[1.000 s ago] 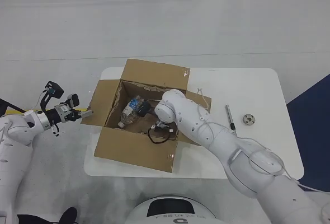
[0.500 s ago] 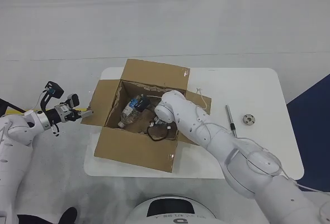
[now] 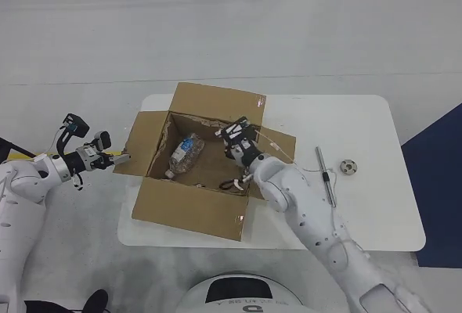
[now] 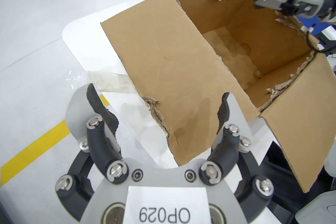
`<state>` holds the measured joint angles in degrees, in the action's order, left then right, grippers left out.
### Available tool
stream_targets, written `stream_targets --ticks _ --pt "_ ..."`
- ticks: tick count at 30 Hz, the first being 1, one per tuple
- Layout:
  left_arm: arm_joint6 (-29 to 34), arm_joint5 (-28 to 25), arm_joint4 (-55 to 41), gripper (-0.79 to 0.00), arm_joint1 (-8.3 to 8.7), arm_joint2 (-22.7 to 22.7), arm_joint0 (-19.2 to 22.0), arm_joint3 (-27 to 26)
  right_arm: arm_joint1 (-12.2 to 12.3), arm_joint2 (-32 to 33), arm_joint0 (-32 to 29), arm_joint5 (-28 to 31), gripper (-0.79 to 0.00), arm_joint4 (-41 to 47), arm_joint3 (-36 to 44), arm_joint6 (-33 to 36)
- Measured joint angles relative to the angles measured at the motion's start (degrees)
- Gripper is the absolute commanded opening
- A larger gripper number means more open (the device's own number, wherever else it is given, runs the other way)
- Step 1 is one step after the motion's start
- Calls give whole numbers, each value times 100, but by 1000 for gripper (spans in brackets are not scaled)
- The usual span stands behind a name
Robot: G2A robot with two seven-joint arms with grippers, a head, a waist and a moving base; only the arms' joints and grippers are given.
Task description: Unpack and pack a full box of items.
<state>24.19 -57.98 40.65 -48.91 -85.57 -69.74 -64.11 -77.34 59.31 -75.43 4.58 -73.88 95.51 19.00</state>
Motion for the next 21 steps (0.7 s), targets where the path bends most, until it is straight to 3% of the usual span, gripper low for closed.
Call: stream_targets --ticks 3,7,17,21 --pt "0 0 0 0 0 0 0 0 170 730 -998 285 -785 10 777 -738" --pt "0 0 0 0 0 0 0 0 266 1384 -1917 556 -785 374 1087 -1697" --pt "0 0 0 0 0 0 0 0 262 1429 -1948 504 -785 403 941 -1762" --pt "0 0 0 0 0 0 0 0 336 2226 -2433 612 -785 1179 744 -2327"
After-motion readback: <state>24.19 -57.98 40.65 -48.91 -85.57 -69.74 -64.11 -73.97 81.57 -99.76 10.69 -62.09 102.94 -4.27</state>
